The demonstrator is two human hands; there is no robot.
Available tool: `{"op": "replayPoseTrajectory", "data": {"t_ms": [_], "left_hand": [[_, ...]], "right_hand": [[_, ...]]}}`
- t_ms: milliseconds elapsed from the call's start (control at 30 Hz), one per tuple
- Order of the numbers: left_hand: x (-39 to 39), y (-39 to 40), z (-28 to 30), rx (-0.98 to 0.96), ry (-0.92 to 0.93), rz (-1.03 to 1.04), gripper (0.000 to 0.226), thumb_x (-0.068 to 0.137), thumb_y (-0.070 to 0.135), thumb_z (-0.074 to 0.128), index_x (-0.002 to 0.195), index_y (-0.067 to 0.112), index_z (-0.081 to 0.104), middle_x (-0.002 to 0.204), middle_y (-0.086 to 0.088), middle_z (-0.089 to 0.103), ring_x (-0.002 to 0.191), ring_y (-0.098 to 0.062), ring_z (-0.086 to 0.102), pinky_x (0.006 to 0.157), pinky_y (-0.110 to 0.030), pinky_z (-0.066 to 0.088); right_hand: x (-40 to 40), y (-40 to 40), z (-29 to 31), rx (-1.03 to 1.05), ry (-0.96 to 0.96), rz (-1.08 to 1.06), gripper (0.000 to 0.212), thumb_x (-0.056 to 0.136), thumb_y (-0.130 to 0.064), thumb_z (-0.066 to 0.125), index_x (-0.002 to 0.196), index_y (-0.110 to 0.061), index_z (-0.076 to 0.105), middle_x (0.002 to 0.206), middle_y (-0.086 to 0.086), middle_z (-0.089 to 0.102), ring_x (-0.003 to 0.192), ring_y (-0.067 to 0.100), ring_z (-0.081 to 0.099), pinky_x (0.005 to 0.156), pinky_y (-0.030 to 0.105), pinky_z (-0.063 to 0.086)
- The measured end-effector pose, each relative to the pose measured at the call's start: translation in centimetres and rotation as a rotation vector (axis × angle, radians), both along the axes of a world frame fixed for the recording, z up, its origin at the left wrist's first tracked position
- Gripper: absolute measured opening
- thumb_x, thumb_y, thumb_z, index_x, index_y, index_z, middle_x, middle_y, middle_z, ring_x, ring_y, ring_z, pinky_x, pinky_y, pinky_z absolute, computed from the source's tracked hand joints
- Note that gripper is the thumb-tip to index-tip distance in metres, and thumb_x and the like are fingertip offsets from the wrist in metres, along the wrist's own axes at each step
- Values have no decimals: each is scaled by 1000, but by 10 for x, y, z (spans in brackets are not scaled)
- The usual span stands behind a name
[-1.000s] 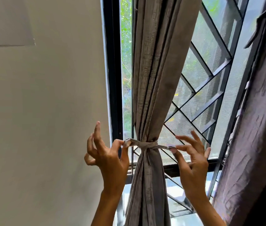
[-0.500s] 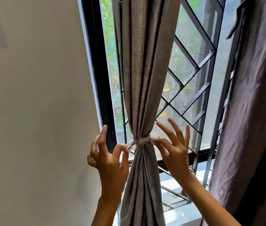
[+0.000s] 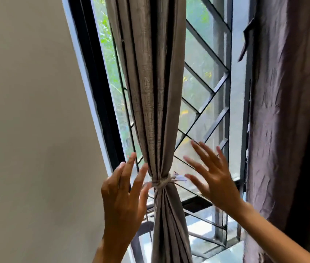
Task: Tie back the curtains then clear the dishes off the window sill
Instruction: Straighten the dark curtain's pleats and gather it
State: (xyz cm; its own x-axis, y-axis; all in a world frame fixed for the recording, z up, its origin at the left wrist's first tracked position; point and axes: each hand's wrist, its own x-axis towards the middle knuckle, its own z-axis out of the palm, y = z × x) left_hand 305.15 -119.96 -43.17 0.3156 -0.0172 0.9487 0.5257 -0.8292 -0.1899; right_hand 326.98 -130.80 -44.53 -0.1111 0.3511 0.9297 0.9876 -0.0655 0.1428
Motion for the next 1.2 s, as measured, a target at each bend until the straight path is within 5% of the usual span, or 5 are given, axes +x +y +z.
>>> {"op": "replayPoseTrajectory", "data": {"t_ms": [100,633,867,1067,1200], "left_hand": [[22,-23,42,117,7,-58,39,95,31,50,131,15,49,143,-12,41,126,-29,42,100,-40,29],[270,-181,341,327,-275,-135,40,91,35,39,114,13,63,139,-13,49,128,-29,38,103,-41,24],[321,-207,418,274,-320,-36,44,89,42,38,103,12,67,119,-13,62,110,-33,57,84,-45,48],[342,-210,477,10,-335,-6,46,90,45,55,123,12,59,128,-8,58,117,-31,47,92,-41,42],[358,-199,515,-76,-393,-57,48,87,42,63,123,11,59,110,-12,66,107,-32,57,81,-39,47]], "right_hand": [[38,-32,42,97,-6,-161,46,98,-42,41,139,-22,39,154,9,25,144,26,21,116,51,9],[276,-267,362,528,-29,-381,28,92,-24,56,109,-5,66,139,15,48,135,31,36,109,56,28],[302,-260,446,578,2,-212,26,90,-25,54,100,-7,69,127,14,58,122,31,50,104,45,37],[296,-209,487,513,45,-146,29,92,-29,55,109,-7,65,126,10,57,120,26,51,98,41,42],[300,-179,518,397,186,-176,45,94,-36,54,128,-8,47,133,10,49,124,26,47,98,39,43]]}}
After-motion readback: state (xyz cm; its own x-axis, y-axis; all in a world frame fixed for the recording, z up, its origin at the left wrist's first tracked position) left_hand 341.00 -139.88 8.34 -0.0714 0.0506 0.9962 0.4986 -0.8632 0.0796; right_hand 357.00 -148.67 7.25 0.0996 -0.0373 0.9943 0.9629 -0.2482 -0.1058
